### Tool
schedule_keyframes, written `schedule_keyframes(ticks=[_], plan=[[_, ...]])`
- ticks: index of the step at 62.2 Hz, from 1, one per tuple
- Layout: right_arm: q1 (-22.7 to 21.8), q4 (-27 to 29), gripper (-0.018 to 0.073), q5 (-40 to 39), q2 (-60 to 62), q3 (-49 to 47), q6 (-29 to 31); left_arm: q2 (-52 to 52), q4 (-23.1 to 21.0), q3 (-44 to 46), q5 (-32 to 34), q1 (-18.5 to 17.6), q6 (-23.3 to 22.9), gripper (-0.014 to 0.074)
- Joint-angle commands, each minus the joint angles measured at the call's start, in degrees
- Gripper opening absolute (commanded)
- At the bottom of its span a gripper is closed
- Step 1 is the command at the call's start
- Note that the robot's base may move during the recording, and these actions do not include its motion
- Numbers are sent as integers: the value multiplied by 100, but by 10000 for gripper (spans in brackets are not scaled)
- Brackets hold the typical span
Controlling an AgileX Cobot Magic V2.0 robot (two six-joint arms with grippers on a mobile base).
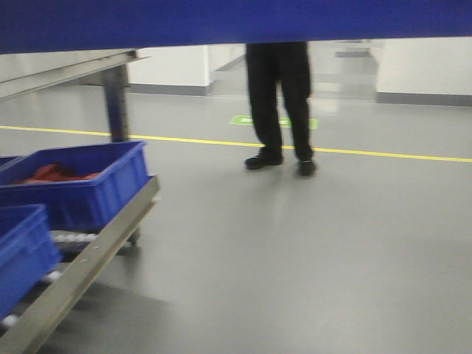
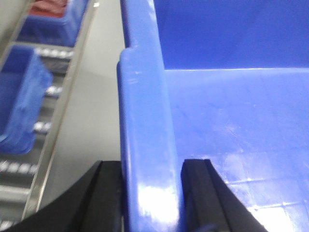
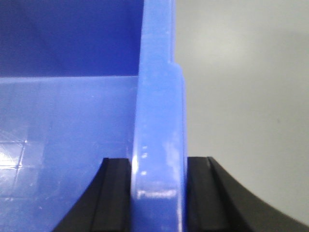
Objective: Move blue bin to conveyor side
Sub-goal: 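Back the base away from the shelf holding the bin with both grippers, then drive the base across the floor toward the red-framed conveyor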
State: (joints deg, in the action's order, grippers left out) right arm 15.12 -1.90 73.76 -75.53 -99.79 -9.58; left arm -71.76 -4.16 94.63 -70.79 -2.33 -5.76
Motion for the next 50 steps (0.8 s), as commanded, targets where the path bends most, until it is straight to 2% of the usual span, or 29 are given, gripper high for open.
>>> schedule_keyframes(ticks=[1, 50], plan=[[-2, -249, -80, -526, 148, -71, 33, 121, 0, 72, 456, -19, 67, -17], [-2, -249, -80, -526, 148, -71, 33, 121, 0, 72, 456, -19, 67, -17]])
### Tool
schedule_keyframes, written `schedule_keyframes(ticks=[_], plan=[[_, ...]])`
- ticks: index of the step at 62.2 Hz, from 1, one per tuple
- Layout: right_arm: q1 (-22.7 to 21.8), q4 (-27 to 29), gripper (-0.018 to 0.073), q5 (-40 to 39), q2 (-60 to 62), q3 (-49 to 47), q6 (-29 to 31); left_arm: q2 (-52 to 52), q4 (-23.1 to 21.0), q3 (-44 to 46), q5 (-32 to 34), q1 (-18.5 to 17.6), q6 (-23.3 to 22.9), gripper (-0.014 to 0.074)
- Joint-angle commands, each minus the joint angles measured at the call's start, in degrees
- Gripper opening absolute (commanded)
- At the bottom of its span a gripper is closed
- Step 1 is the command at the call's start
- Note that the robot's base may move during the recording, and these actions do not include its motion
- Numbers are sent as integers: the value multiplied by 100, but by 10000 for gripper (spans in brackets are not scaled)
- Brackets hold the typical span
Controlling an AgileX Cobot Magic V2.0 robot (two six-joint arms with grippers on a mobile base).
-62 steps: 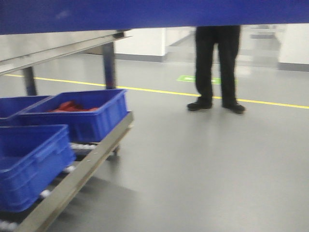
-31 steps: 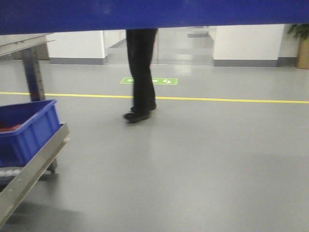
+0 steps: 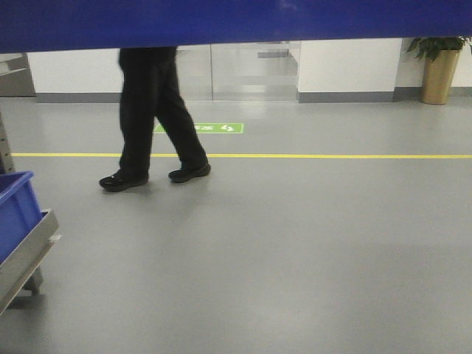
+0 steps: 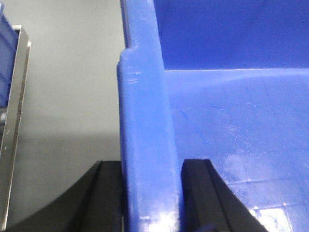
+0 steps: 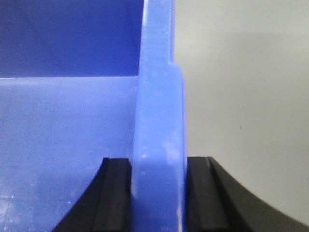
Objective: Move blue bin to conveyor side
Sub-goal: 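Drive the base across the floor toward the red-framed conveyor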
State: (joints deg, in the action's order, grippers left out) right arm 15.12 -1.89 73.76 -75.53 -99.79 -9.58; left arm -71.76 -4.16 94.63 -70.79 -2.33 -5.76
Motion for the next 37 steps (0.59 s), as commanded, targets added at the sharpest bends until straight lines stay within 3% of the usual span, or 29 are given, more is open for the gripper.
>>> schedule_keyframes(ticks=[1, 37], plan=[[-2, -249, -80, -526, 148, -71, 33, 121, 0, 72, 456, -19, 67, -17], [-2, -249, -80, -526, 148, -71, 33, 111, -2, 72, 456, -19, 67, -17]])
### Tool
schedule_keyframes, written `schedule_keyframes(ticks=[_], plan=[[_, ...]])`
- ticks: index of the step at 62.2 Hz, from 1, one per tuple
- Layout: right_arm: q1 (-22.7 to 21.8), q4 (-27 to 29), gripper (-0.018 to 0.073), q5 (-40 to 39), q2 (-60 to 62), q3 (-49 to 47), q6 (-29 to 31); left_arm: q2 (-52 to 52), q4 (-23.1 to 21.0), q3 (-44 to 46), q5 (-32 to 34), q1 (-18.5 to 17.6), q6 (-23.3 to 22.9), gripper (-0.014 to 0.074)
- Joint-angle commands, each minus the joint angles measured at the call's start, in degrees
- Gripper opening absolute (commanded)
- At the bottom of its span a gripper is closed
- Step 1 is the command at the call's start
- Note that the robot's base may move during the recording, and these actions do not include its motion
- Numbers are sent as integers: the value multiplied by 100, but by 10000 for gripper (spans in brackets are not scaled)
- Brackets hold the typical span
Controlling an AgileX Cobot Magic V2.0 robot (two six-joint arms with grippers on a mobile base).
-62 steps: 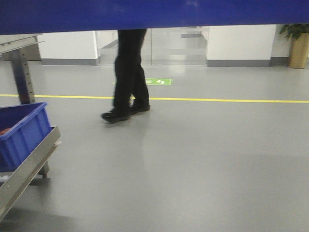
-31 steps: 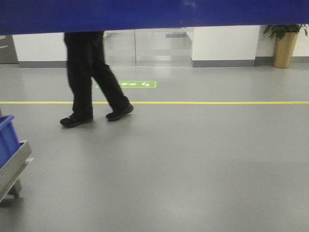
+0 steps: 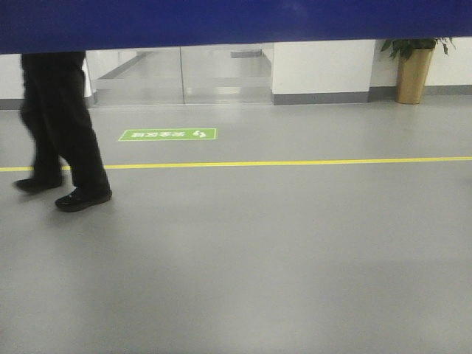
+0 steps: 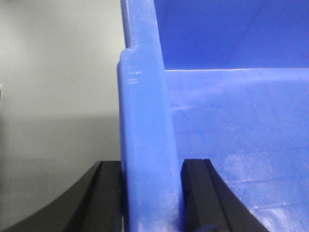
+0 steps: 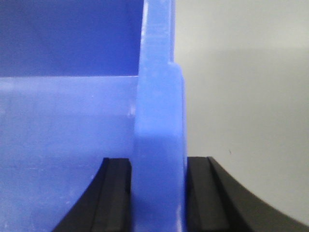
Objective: Move blue bin to conveyor side
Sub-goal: 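Drive the base across the floor toward the red-framed conveyor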
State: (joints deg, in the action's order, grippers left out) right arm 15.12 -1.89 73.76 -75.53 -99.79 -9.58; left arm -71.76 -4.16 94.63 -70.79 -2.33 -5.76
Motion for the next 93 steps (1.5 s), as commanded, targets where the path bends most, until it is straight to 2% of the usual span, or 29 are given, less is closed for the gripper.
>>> schedule_keyframes(ticks=[1, 48, 78, 93], plan=[[-2, -249, -80, -526, 148, -71, 33, 111, -2, 72, 456, -19, 67, -17], [-2, -249, -80, -652, 148, -71, 33, 111, -2, 72, 456, -19, 67, -17], [-2, -249, -80, -1595, 148, -71, 33, 111, -2, 72, 456, -19, 67, -17], [-2, -249, -80, -1760, 148, -71, 33, 111, 59, 72, 460, -19, 67, -17]])
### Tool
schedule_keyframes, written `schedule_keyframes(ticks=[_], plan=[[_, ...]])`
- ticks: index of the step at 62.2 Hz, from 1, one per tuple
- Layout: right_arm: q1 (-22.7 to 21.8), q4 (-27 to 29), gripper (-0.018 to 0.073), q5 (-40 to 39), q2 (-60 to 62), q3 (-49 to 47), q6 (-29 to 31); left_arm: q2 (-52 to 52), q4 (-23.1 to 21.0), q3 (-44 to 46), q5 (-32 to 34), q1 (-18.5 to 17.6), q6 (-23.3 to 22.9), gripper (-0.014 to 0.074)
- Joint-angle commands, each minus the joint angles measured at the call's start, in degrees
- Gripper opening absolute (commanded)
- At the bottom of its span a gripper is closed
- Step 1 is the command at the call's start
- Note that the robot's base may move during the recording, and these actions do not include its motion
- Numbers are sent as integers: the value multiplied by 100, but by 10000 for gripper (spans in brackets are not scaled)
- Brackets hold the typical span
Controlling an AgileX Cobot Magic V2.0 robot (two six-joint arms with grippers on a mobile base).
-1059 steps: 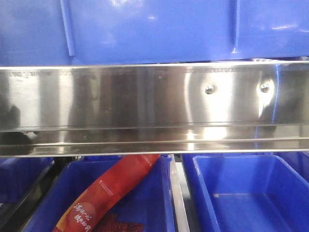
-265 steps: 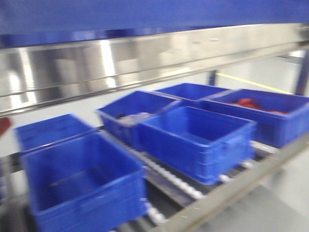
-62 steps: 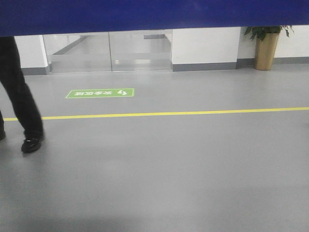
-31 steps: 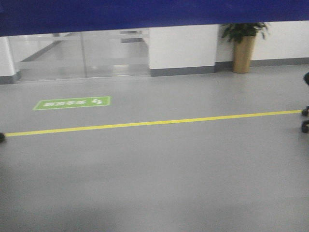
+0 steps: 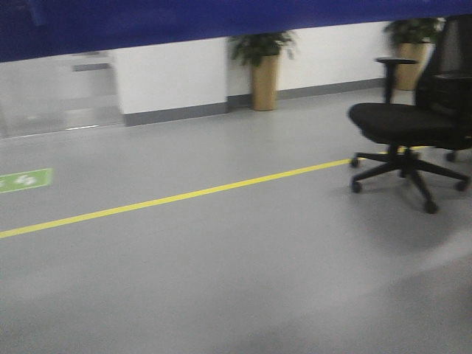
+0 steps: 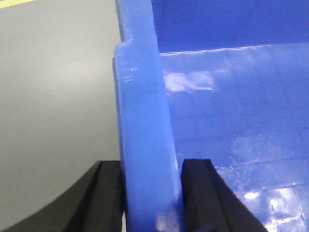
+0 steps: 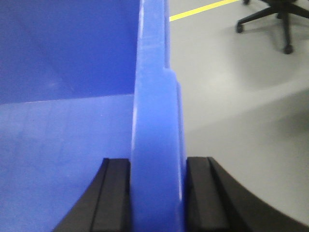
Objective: Move blue bin to conveyor side
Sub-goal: 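Drive the base across the floor toward the red-framed conveyor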
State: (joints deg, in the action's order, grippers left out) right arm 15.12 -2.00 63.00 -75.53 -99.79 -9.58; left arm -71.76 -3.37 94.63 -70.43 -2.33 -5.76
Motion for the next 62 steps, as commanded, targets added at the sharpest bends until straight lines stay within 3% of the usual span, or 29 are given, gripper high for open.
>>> schedule_keyframes(ticks=[1, 62], plan=[[-2, -239, -80, -684, 148, -71, 33, 111, -19, 72, 424, -19, 67, -17], [-2, -239, -80, -684, 148, -71, 33, 111, 4, 72, 424, -19, 67, -17]])
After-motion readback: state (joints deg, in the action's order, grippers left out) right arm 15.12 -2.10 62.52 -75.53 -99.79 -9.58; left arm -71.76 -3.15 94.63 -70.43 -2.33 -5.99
